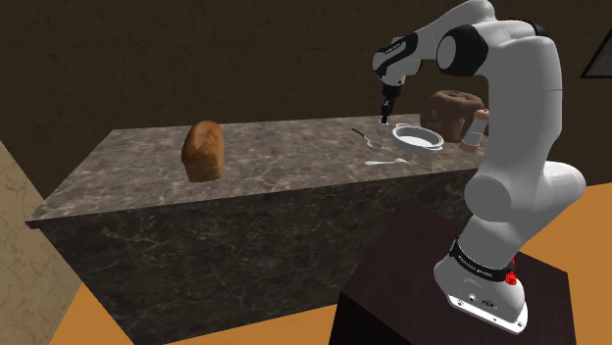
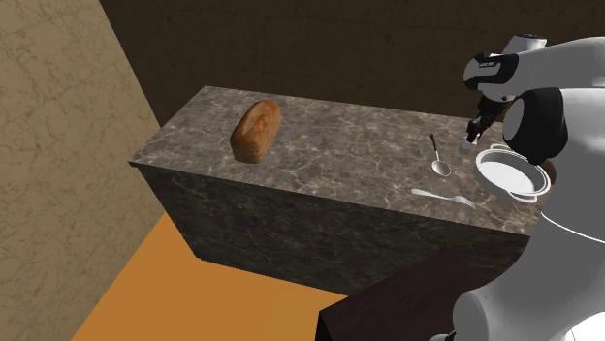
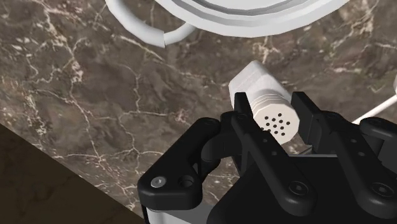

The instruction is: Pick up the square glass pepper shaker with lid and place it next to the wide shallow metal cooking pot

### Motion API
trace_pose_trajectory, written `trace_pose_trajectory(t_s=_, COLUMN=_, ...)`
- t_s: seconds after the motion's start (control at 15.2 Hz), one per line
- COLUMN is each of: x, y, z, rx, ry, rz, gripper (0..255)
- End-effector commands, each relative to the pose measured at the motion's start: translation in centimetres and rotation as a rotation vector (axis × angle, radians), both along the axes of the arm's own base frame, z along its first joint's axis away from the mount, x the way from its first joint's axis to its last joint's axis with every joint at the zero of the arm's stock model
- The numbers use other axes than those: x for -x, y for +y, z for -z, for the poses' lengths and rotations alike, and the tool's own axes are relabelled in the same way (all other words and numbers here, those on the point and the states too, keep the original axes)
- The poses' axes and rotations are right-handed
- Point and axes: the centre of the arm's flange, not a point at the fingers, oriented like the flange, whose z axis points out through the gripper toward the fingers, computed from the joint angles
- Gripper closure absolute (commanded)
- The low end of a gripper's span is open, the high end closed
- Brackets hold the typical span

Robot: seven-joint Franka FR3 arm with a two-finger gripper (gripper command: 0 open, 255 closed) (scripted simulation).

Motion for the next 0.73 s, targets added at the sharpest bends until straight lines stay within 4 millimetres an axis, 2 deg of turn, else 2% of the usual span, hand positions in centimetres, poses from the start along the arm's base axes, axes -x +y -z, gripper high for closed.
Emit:
trace_pose_trajectory(t_s=0.0, x=0.0, y=0.0, z=0.0, rx=0.0, ry=0.0, rz=0.0, gripper=255)
trace_pose_trajectory(t_s=0.07, x=0.0, y=0.0, z=0.0, rx=0.0, ry=0.0, rz=0.0, gripper=0)
trace_pose_trajectory(t_s=0.4, x=0.0, y=0.0, z=0.0, rx=0.0, ry=0.0, rz=0.0, gripper=0)
trace_pose_trajectory(t_s=0.66, x=-0.1, y=0.1, z=-5.0, rx=0.0, ry=0.0, rz=0.0, gripper=0)
